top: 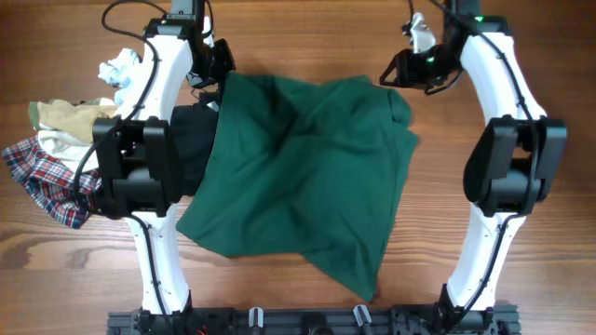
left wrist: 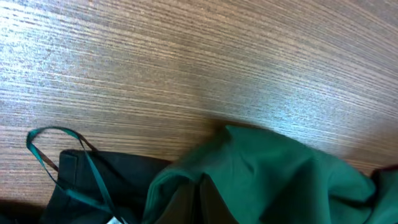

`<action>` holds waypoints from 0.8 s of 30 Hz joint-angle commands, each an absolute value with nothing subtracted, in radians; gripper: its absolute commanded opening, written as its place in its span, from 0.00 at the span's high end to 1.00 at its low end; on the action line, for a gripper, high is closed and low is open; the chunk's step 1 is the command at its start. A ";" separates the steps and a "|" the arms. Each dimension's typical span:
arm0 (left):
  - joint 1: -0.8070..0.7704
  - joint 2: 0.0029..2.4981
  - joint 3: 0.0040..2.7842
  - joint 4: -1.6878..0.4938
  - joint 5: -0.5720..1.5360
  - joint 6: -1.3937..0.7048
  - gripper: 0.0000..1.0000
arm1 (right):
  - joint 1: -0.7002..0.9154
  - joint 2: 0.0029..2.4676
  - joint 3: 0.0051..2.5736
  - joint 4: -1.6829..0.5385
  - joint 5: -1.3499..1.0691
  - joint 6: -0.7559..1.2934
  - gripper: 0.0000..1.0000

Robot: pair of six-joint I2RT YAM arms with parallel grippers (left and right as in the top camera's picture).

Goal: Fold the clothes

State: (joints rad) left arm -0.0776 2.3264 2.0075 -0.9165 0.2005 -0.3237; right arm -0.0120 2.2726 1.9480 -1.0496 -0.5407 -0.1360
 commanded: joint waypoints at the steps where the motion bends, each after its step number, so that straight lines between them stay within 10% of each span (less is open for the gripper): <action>1: -0.081 2.330 2.014 -0.921 0.212 -0.322 0.96 | 0.001 2.300 1.872 -1.002 -0.513 -0.150 0.60; 10: -0.081 2.330 2.014 -0.928 0.212 -0.322 0.96 | 0.011 2.300 1.720 -0.814 -0.443 -0.050 0.55; 14: -0.081 2.330 2.014 -0.931 0.212 -0.322 0.96 | 0.016 2.300 1.720 -0.770 -0.574 -0.050 0.88; 24: -0.081 2.330 2.014 -0.932 0.212 -0.322 0.96 | -0.031 2.273 1.794 -0.787 -0.648 -0.053 0.96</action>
State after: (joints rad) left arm -0.0772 2.3264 2.0075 -0.9306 0.2005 -0.3237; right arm 0.0029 2.2761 1.7294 -0.7811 -0.6140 -0.0490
